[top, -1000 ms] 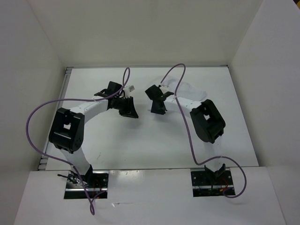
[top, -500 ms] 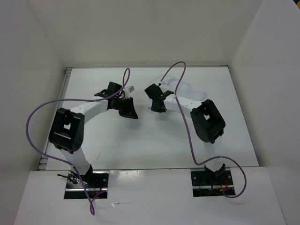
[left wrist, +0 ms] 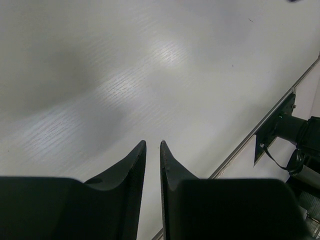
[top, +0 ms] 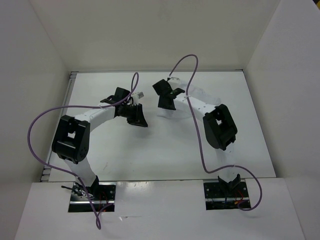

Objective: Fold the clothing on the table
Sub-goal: Move the skirt to the center of the board

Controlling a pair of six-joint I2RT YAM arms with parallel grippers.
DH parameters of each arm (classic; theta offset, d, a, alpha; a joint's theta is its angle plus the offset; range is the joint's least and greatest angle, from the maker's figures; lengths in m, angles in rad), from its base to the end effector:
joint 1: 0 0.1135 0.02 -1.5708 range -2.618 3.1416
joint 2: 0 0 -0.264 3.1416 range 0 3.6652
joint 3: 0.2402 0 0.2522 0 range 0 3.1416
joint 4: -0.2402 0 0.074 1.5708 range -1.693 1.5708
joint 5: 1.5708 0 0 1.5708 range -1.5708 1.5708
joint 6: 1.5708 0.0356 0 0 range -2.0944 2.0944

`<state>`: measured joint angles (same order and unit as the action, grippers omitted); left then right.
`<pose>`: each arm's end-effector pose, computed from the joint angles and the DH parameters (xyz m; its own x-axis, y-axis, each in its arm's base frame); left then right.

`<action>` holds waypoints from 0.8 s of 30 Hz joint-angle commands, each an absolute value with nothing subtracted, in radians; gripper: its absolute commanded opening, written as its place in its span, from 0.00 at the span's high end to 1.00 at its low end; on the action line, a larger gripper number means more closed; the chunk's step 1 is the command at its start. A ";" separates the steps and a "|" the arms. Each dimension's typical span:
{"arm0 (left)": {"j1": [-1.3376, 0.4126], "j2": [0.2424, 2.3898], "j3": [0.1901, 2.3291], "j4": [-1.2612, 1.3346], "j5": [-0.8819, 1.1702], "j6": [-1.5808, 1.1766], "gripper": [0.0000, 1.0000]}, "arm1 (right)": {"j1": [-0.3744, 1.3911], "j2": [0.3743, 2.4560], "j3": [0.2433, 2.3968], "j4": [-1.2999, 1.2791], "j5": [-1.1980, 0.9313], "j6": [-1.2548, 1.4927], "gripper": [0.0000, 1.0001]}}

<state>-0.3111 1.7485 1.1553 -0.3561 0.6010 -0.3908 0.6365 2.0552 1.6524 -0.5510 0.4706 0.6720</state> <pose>0.3399 -0.1304 0.2021 -0.9312 -0.0306 -0.3632 0.2284 0.7276 -0.6469 0.3739 0.2563 0.2201 -0.7118 0.1639 -0.6830 0.1589 0.9848 0.0708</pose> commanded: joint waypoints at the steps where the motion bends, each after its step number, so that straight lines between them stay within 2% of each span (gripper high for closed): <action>1: -0.316 1.709 1.149 -0.348 0.629 -0.357 0.76 | 0.615 2.147 1.683 -0.571 0.485 0.644 0.46; 4: -0.316 1.700 1.149 -0.348 0.629 -0.357 0.76 | 0.615 2.160 1.663 -0.571 0.463 0.644 0.46; 6: -0.316 1.700 1.149 -0.348 0.629 -0.357 0.76 | 0.615 2.160 1.649 -0.571 0.453 0.644 0.65; 8: -0.307 1.700 1.149 -0.348 0.629 -0.357 0.76 | 0.615 2.160 1.649 -0.581 0.419 0.644 0.98; 9: -0.307 1.700 1.149 -0.348 0.629 -0.357 0.76 | 0.615 2.140 1.649 -0.590 0.407 0.644 1.00; 13: -0.296 1.700 1.140 -0.348 0.629 -0.357 0.76 | 0.670 1.962 1.675 -0.630 0.350 0.580 1.00; 18: -0.275 1.658 1.127 -0.339 0.629 -0.368 0.76 | 0.730 1.672 1.787 -0.732 0.164 0.489 1.00; 24: -0.264 1.660 1.117 -0.339 0.620 -0.368 0.76 | 0.744 1.428 1.803 -0.793 0.202 0.488 1.00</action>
